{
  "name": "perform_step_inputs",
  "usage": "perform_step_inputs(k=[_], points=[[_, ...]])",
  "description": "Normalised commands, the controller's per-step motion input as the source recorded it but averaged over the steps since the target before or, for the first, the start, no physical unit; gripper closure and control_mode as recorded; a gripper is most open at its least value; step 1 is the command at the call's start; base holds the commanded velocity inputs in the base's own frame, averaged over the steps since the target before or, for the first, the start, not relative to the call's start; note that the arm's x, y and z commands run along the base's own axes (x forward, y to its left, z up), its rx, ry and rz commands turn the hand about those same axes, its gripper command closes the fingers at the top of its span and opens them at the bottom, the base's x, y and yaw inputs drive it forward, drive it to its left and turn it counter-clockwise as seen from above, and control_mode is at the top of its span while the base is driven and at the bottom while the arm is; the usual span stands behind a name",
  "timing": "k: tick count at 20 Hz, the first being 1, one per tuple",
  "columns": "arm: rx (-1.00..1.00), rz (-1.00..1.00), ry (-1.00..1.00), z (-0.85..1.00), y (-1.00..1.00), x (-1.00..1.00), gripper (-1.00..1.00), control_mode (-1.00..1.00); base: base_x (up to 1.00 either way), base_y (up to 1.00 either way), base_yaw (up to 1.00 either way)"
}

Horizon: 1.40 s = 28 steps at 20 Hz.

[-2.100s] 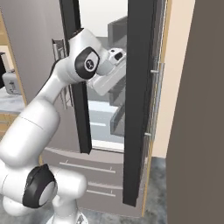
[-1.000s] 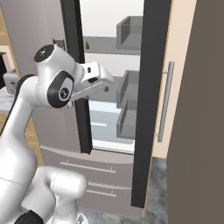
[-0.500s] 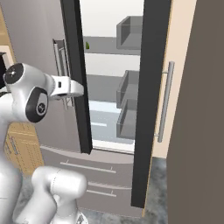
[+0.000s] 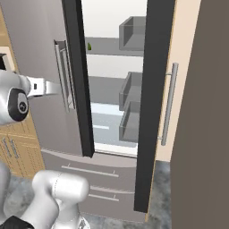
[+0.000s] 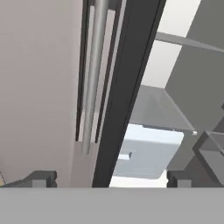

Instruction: There is a bowl on the dining counter. Grab a lemon wedge from the fridge and place it in the bowl. Then get the liquor bottle and glass cup from the cabinet and place them next to the bowl.

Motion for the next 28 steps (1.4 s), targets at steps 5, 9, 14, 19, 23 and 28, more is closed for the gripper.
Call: perform_step_inputs(k=[5, 9, 14, 19, 23, 28], points=[[0.09, 0.0, 0.0, 0.08, 0.29, 0.5, -1.0, -1.0, 0.0, 0.0, 0.0], [0.07, 0.0, 0.0, 0.0, 0.09, 0.61, -1.0, -1.0, 0.0, 0.0, 0.0], [0.07, 0.0, 0.0, 0.0, 0.07, 0.59, -1.0, -1.0, 0.0, 0.0, 0.0], [0.05, 0.0, -0.02, -0.07, 0.02, 0.53, -1.0, -1.0, 0.0, 0.0, 0.0], [0.03, 0.0, -0.07, -0.07, 0.03, 0.58, -1.0, -1.0, 0.0, 0.0, 0.0], [0.04, 0.0, -0.01, 0.0, 0.0, 0.5, -1.0, -1.0, 0.0, 0.0, 0.0]])
